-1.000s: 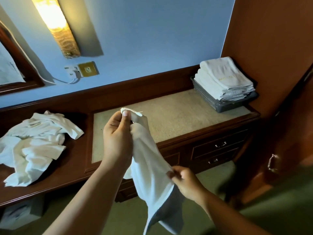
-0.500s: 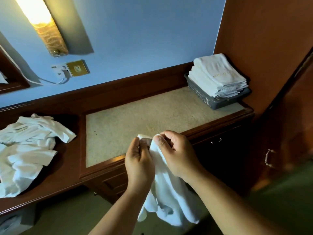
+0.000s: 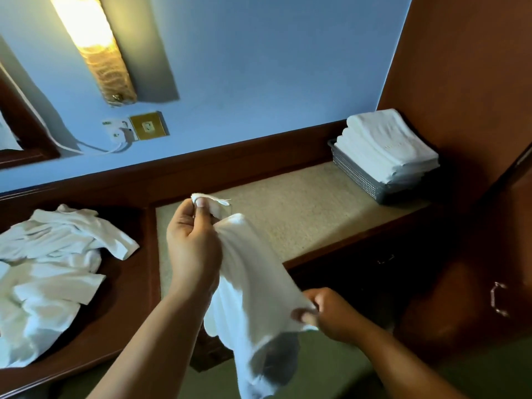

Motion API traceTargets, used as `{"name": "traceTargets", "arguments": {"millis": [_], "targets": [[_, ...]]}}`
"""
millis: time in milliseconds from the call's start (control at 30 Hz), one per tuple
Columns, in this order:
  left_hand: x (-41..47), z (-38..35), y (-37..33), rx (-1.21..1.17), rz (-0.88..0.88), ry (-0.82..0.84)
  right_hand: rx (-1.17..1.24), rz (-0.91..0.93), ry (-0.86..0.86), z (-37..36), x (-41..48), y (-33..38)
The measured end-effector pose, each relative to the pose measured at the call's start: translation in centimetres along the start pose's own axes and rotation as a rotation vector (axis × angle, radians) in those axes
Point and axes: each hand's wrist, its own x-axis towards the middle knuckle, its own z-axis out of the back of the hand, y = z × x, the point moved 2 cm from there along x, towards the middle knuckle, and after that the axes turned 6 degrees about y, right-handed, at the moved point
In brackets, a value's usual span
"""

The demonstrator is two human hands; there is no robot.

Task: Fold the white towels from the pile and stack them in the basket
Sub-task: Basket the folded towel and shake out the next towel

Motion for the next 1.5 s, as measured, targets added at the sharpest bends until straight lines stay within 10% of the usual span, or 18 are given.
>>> {"name": "traceTargets", "arguments": {"millis": [300, 500, 667, 900, 1500], "targets": [[3.0, 6.0, 1.4, 0.186, -0.018, 0.118, 0.569, 0.104, -0.667, 3.8, 4.2, 6.6], [3.6, 8.4, 1.3, 0.393, -0.004, 0.166, 0.442, 0.582, -0.347, -0.3, 2.2, 16.0], [3.9, 9.0, 0.7, 0.417, -0.017, 0.124, 0.134, 0.618, -0.007, -3.6, 1.8, 19.9], [2.8, 8.5, 0.1, 0.449, -0.064, 0.236, -0.044, 0.600, -0.330, -5.1, 5.2, 17.8], [2.0, -1.0, 0.1, 0.585, -0.180, 0.683, 0.072, 0.707, -0.305, 7.1, 3.6, 15.1]]}}
